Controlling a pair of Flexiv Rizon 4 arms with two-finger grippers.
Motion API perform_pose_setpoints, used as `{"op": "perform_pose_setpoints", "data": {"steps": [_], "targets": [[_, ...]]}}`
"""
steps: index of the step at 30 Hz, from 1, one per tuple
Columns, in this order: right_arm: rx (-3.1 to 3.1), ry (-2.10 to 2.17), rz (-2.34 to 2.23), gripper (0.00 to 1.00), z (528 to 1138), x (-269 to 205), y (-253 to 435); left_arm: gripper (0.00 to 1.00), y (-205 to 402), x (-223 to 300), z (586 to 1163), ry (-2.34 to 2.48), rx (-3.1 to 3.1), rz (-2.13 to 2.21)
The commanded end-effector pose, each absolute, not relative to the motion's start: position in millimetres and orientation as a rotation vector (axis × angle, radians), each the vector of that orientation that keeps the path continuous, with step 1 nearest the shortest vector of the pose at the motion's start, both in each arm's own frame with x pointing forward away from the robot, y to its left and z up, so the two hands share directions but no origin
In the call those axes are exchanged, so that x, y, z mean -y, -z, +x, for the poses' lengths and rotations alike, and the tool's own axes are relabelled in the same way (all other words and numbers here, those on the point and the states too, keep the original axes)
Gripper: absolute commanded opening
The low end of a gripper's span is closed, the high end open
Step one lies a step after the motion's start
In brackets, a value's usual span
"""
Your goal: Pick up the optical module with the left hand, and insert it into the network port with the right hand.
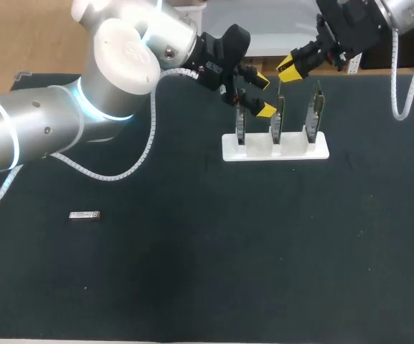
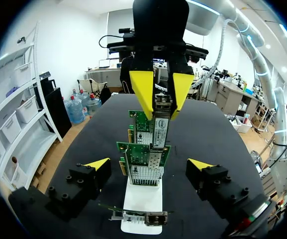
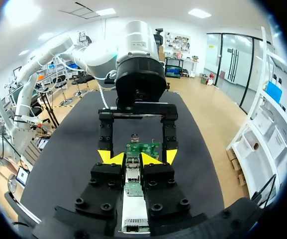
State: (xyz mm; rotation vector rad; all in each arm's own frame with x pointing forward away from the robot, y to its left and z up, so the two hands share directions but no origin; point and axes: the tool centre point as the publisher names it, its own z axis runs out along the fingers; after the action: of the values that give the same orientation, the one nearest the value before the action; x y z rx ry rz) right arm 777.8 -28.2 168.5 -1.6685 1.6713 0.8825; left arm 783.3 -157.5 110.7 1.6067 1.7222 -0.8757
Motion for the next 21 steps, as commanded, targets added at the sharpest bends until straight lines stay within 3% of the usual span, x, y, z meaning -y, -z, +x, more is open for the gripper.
{"op": "perform_pose_setpoints", "data": {"steps": [1, 21], "targets": [[-1.663, -0.877, -1.666, 0.0, 779.0, 28.5, -166.1, 1.0, -111.7, 157.4, 782.5, 0.872, -1.727, 1.607], [-1.641, -0.85, -1.688, 0.0, 780.3, 27.7, -167.8, 1.0, -111.7, 157.4, 782.5, 0.872, -1.727, 1.607]]}}
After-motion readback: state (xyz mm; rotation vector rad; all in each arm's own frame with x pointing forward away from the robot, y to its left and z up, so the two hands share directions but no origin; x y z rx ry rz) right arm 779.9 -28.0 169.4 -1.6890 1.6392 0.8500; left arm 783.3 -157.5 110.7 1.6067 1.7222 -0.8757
